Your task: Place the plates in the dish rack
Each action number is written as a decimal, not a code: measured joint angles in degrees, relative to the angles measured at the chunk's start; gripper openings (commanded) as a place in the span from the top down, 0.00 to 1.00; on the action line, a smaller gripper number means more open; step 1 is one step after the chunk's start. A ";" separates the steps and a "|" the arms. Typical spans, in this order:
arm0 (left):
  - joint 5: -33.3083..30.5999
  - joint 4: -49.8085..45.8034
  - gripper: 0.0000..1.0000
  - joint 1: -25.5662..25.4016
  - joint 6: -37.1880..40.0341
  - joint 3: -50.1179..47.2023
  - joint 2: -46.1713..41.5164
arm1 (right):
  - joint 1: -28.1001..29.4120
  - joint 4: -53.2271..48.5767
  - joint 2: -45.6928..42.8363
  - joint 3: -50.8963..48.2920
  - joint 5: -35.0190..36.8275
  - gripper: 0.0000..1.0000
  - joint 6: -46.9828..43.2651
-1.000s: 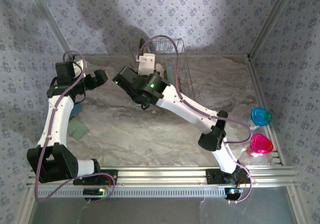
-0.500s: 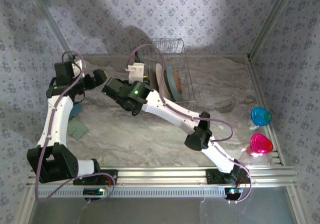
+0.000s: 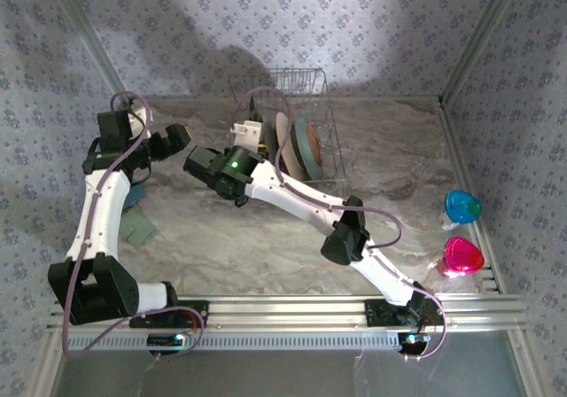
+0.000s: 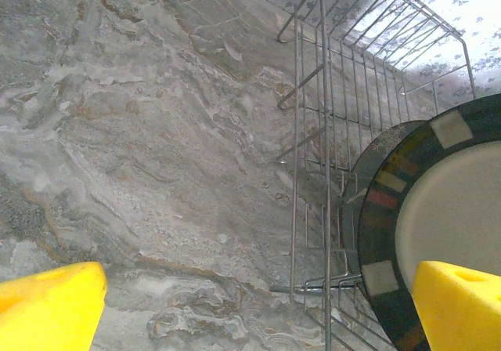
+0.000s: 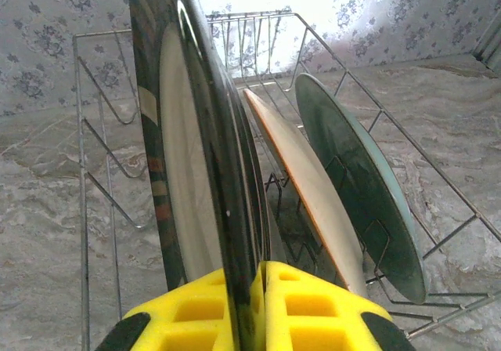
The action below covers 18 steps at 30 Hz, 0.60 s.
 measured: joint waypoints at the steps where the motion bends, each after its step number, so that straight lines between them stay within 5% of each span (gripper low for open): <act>1: 0.02 0.02 0.01 0.00 -0.02 0.00 0.00 | -0.09 -0.26 0.24 0.00 0.00 1.00 0.04; 18: 0.24 0.02 0.00 0.00 -0.59 0.00 0.00 | -0.48 2.38 4.15 1.11 -0.02 1.00 -7.67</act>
